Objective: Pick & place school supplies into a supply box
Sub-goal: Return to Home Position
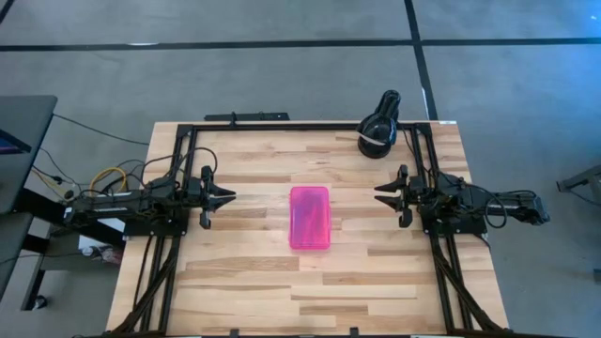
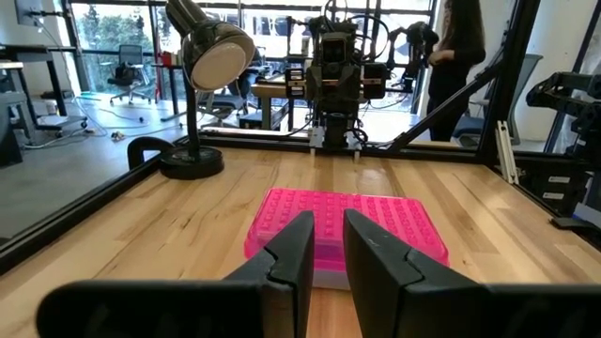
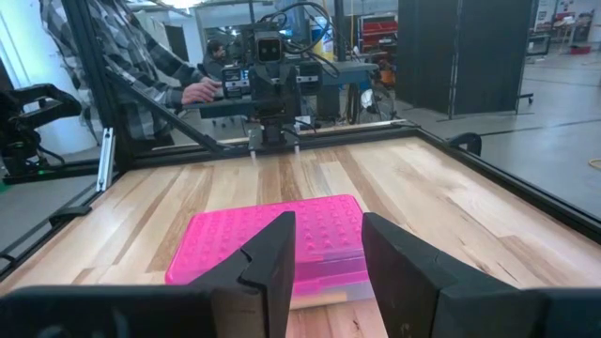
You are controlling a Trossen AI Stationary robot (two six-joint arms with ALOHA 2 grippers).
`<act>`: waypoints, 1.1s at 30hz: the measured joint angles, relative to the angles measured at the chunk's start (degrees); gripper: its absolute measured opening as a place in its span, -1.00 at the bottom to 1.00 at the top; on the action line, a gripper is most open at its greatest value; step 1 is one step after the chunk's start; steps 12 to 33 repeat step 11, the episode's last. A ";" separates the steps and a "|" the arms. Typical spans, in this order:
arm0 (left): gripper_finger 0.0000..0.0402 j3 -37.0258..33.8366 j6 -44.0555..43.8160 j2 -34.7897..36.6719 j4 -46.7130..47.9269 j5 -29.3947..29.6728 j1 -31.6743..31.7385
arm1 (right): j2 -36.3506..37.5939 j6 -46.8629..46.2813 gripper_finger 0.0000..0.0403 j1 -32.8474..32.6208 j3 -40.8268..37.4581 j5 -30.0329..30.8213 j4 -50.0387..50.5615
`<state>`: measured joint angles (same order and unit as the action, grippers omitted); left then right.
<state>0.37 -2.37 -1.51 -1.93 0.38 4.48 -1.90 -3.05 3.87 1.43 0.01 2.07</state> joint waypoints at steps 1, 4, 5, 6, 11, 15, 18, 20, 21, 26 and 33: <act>-0.73 -0.01 -0.16 -0.01 0.00 0.00 0.01 | 0.00 0.00 -0.40 0.01 0.00 0.00 0.00; -0.73 0.00 -0.34 0.00 0.02 0.01 0.00 | 0.01 0.00 -0.40 -0.01 0.00 0.00 0.00; -0.73 -0.01 -0.19 -0.01 0.02 0.00 -0.01 | 0.00 0.00 -0.40 0.01 0.00 0.00 0.00; -0.73 -0.01 0.00 -0.01 0.00 0.00 0.01 | 0.00 0.00 -0.40 -0.01 0.00 0.00 0.00; -0.73 -0.01 -0.36 0.00 0.02 0.01 0.01 | 0.01 0.00 -0.40 0.01 0.00 0.00 0.00; -0.73 -0.01 -0.36 0.00 0.02 0.01 0.01 | 0.01 0.00 -0.40 0.01 0.00 0.00 0.00; -0.73 -0.01 -0.36 0.00 0.02 0.01 0.01 | 0.01 0.00 -0.40 0.01 0.00 0.00 0.00; -0.73 -0.01 -0.36 0.00 0.02 0.01 0.01 | 0.01 0.00 -0.40 0.01 0.00 0.00 0.00; -0.73 -0.01 -0.36 0.00 0.02 0.01 0.01 | 0.01 0.00 -0.40 0.01 0.00 0.00 0.00; -0.73 -0.01 -0.36 0.00 0.02 0.01 0.01 | 0.01 0.00 -0.40 0.01 0.00 0.00 0.00; -0.73 -0.01 -0.36 0.00 0.02 0.01 0.01 | 0.01 0.00 -0.40 0.01 0.00 0.00 0.00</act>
